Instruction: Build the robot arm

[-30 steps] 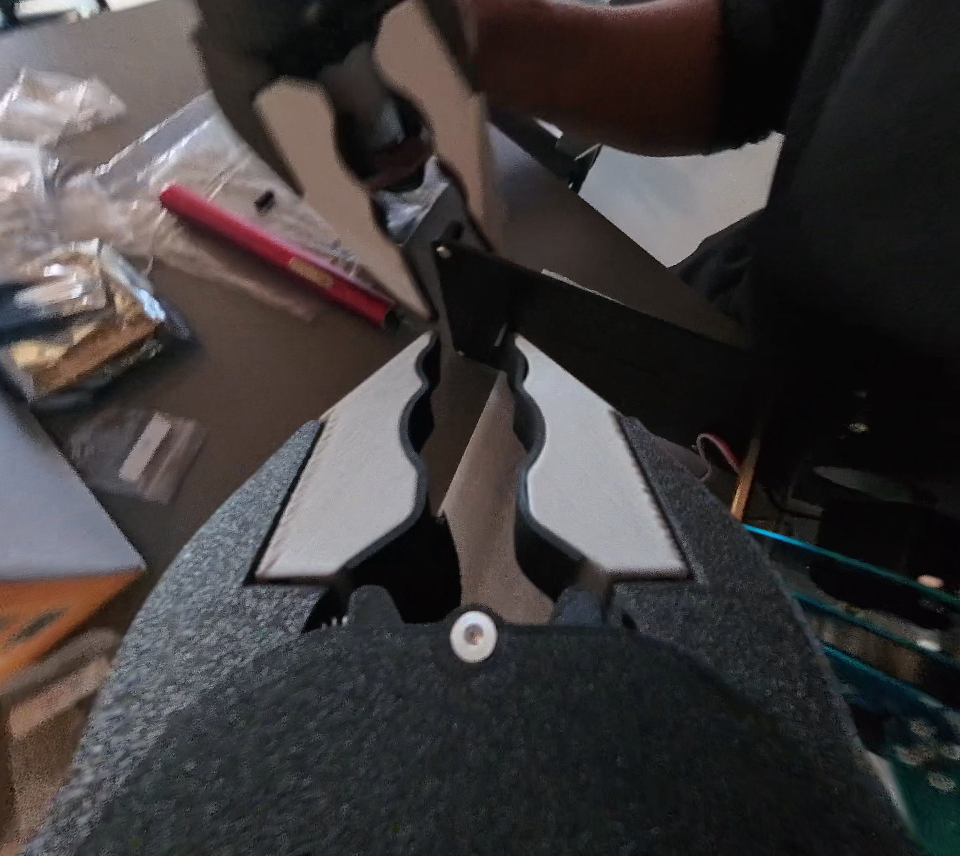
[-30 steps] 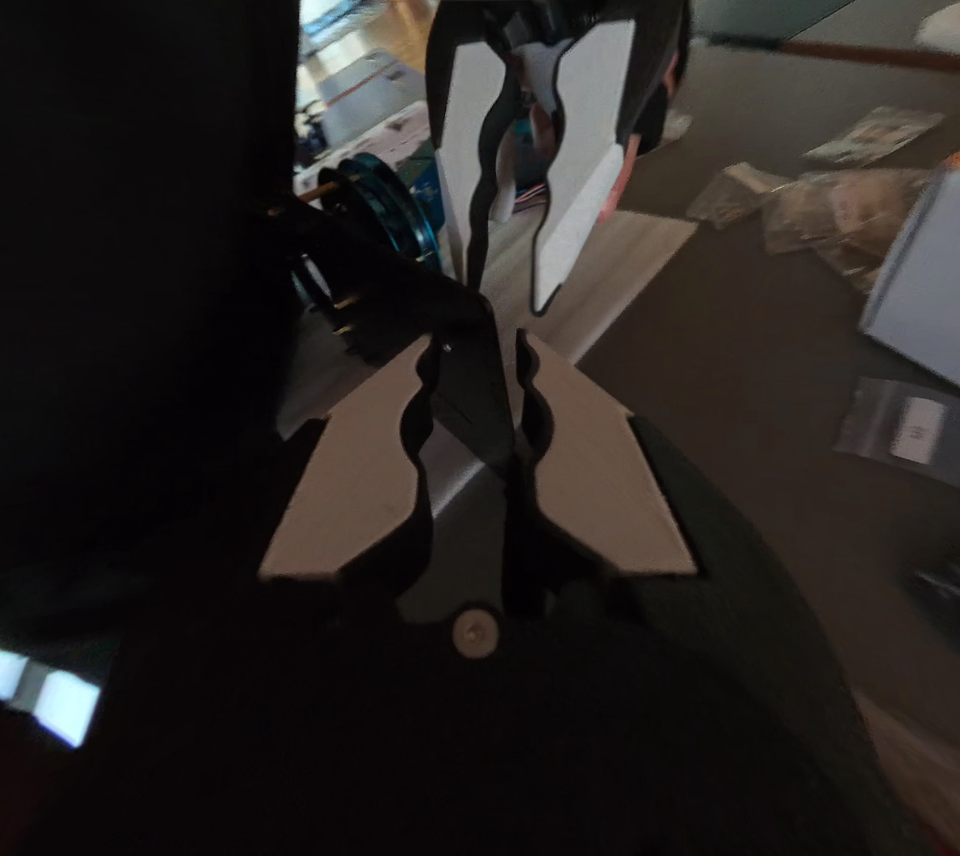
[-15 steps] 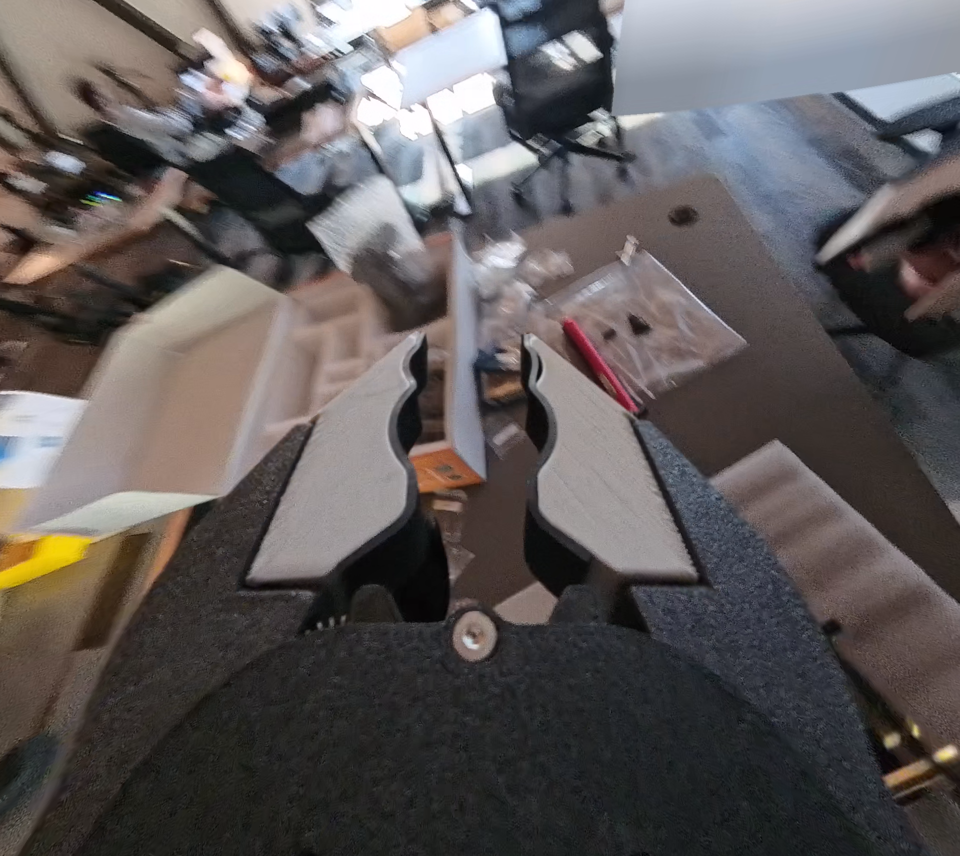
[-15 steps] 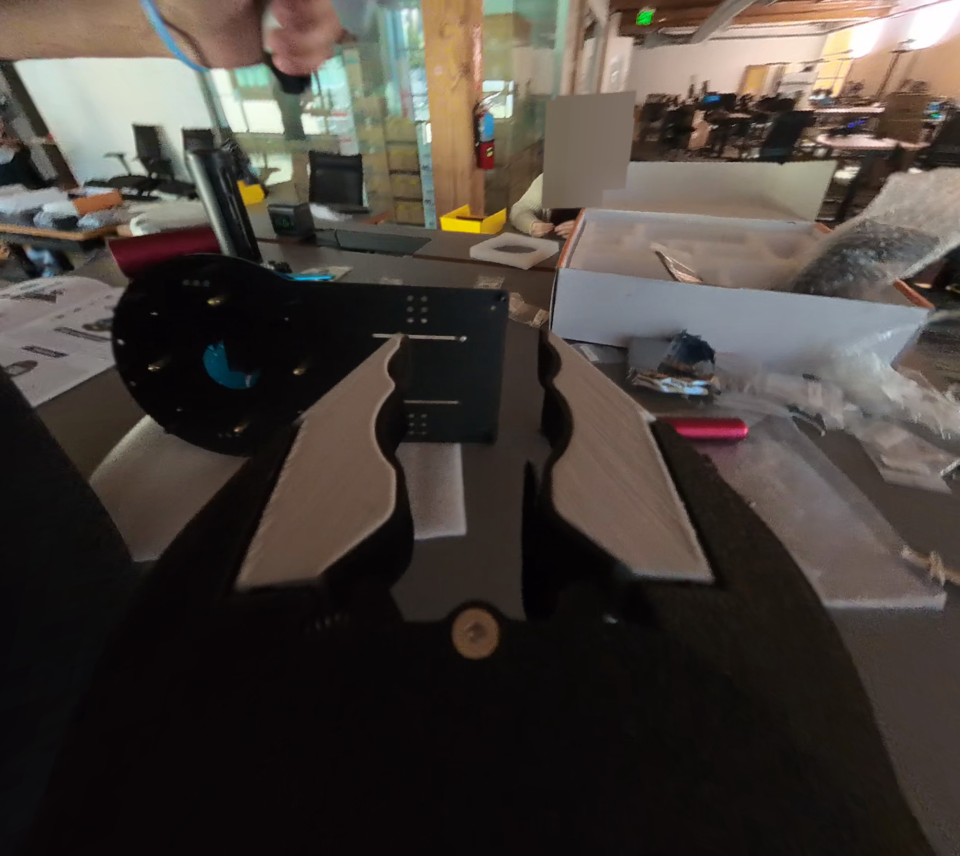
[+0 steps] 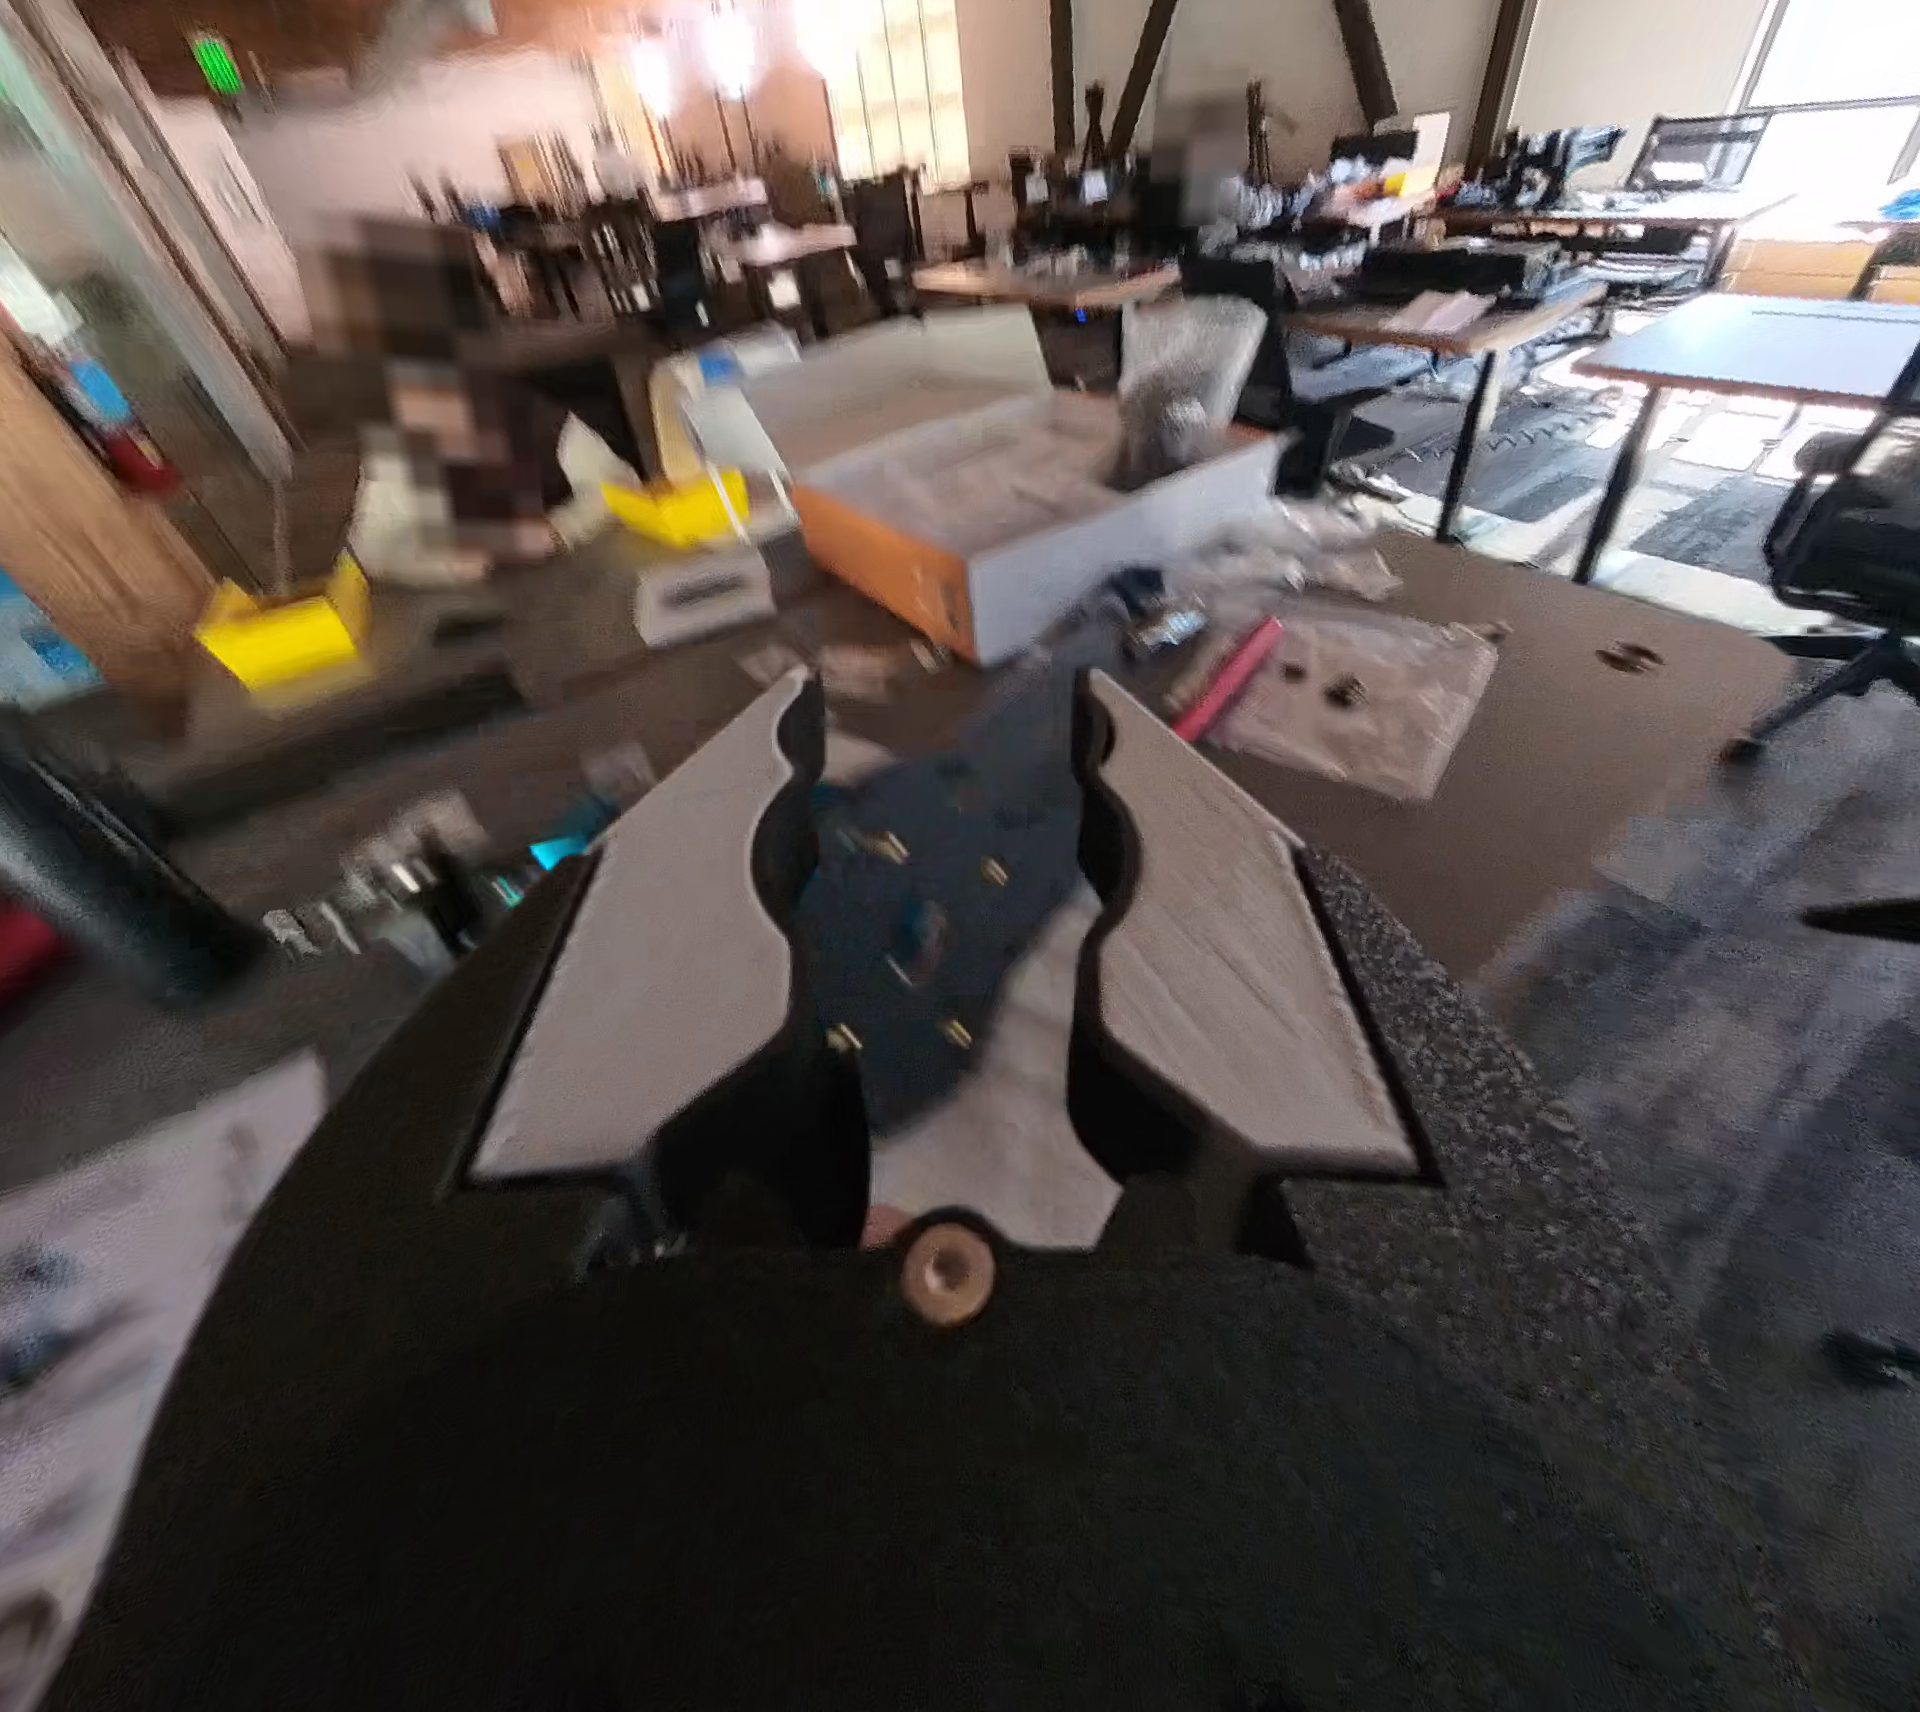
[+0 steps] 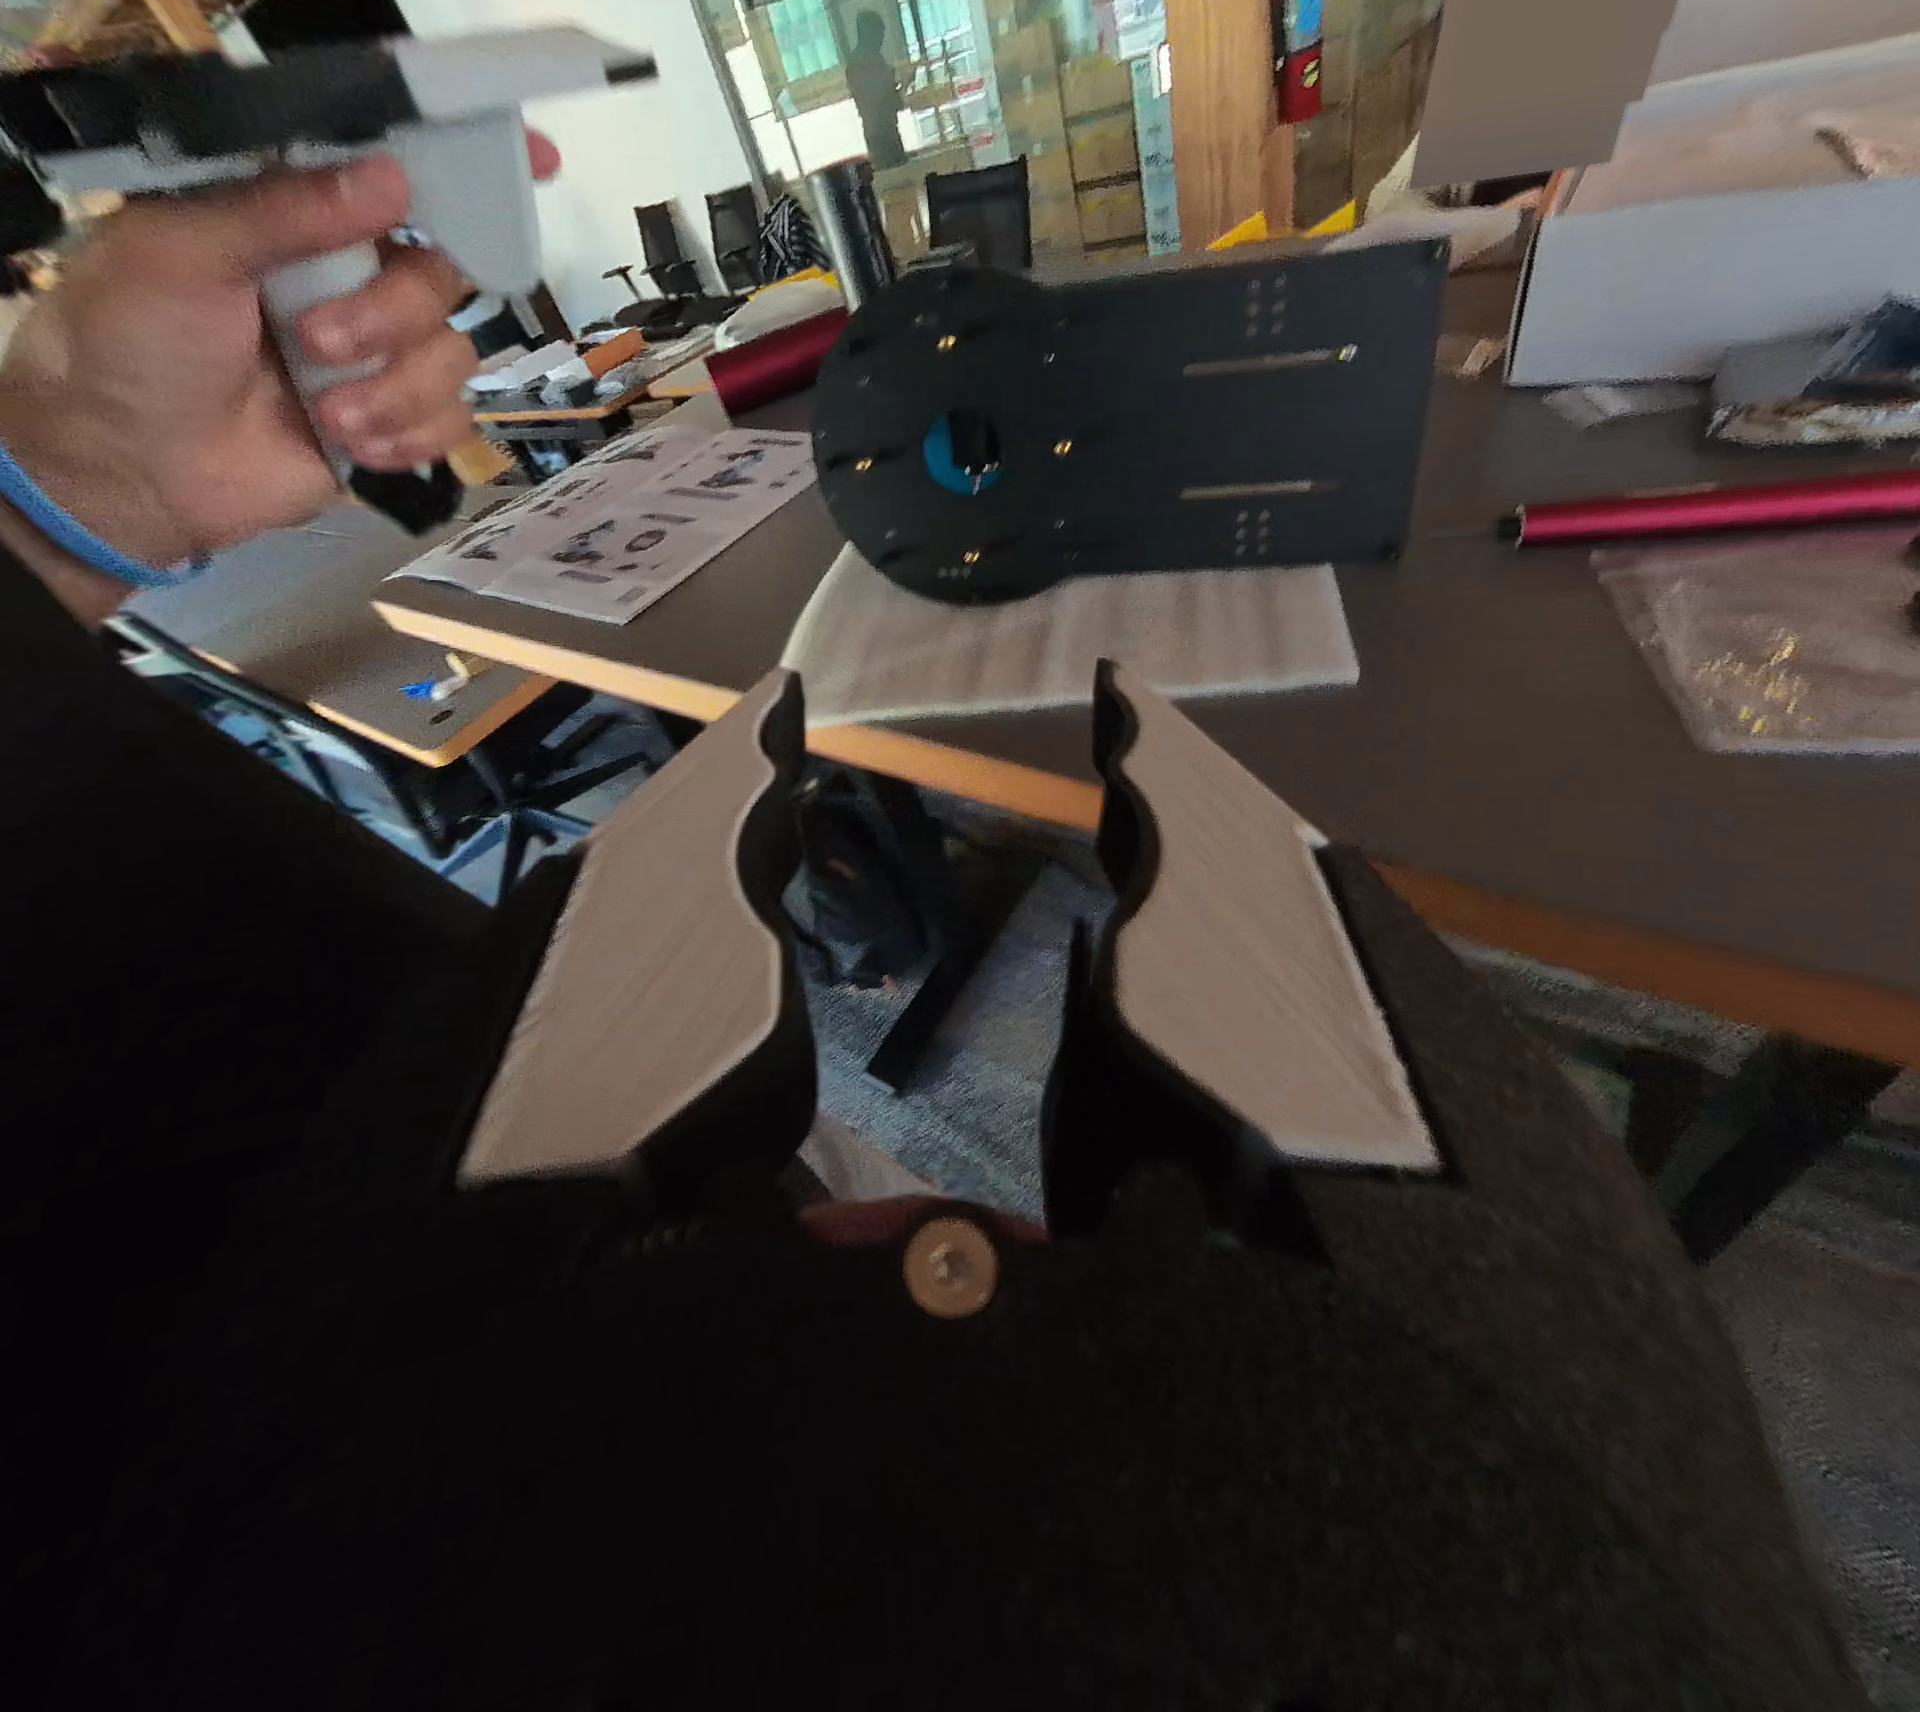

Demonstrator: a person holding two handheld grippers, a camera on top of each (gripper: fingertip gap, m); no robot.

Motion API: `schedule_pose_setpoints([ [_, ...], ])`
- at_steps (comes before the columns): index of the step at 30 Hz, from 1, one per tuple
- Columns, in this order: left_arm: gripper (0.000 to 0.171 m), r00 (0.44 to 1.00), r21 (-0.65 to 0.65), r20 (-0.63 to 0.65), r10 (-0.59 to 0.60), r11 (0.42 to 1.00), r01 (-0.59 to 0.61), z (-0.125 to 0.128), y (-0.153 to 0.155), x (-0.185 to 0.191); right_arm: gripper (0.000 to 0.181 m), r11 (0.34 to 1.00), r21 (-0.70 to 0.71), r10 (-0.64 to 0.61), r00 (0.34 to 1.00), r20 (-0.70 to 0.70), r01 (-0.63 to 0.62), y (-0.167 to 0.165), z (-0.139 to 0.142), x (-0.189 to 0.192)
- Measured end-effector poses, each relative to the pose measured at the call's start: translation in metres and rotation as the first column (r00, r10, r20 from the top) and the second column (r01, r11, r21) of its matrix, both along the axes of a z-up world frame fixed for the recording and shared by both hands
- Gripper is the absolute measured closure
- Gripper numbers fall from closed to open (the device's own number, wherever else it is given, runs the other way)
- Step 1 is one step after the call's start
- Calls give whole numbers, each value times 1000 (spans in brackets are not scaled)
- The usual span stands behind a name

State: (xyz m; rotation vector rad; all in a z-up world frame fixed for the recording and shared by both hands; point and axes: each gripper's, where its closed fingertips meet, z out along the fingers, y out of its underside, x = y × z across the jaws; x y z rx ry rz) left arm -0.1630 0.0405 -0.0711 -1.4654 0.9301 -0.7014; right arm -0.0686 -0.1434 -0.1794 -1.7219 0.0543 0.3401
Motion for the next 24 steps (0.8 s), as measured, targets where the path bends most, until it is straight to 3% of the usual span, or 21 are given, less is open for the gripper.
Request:
schedule_pose_setpoints([
  [2,125,999,-81,-33,-32,996,29,-29,-30,-2,127,999,-33,31,999,-40,-32,-15,-8,-4],
  [6,122,975,-102,-221,-5,995,-18,-71,-62,-18,132,992,-94,83,996,-10,-84,-34,-20,-7],
  [9,123,963,-154,-265,49,984,-93,-83,-71,-34,135,994,-73,79,997,11,-78,-33,-16,-1],
  [12,123,977,-287,-212,33,953,-94,-89,-83,-39,136,995,-60,79,997,17,-78,-25,-12,4],
  [15,125,980,-341,-199,27,935,-95,-94,-86,-43,138,997,-57,61,998,20,-60,-14,-13,9],
  [19,127,958,-252,-281,60,959,-134,-99,-75,-50,139,998,-65,-6,997,72,10,2,-20,29],
  [24,131,929,-151,-361,77,979,-140,-102,-56,-42,140,980,-140,-114,972,205,145,25,-36,85],
])
